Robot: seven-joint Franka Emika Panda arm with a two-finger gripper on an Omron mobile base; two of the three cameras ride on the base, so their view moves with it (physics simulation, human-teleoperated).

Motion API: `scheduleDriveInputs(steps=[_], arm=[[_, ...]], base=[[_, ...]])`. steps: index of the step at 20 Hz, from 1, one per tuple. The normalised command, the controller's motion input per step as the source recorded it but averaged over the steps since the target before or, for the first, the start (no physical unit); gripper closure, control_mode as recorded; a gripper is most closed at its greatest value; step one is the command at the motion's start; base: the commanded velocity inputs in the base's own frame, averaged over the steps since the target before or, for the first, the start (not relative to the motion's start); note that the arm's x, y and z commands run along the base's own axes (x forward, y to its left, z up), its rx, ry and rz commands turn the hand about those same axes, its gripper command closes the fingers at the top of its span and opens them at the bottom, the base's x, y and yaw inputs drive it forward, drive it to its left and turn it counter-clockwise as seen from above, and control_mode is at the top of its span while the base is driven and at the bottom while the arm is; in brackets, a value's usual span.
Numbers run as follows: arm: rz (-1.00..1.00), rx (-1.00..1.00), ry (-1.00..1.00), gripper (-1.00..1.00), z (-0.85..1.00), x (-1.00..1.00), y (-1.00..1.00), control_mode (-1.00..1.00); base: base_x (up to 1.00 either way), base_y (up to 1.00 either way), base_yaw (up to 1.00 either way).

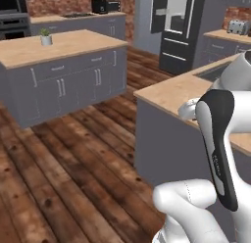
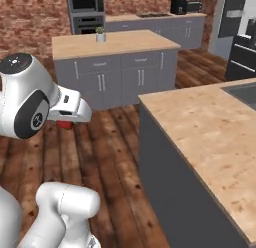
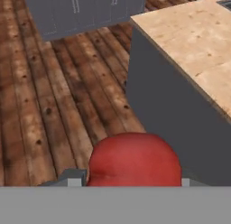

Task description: Transport the steak and bell pepper to the fridge. Place the steak on the rack containing meat and place the bell pepper on the rack containing the vegetable, ensuring meats and vegetables are on different racks.

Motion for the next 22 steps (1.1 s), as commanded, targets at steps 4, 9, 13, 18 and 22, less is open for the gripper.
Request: scheduleDriveInputs(steps=[4,9,13,18,22], arm=[[0.0,0.0,0.0,1.0,0.0,0.0,0.0,1.0],[0.0,0.0,0.0,1.0,0.0,0.0,0.0,1.0],[0.0,0.0,0.0,1.0,0.0,0.0,0.0,1.0],[0.0,0.0,0.0,1.0,0.0,0.0,0.0,1.0],[0.0,0.0,0.0,1.0,0.0,0.0,0.0,1.0]], base=[[1.0,0.99,-0.28],[1.0,0.96,-0.28],[1.0,0.96,-0.29],[1.0,1.0,-0.35],[1.0,1.0,-0.38]])
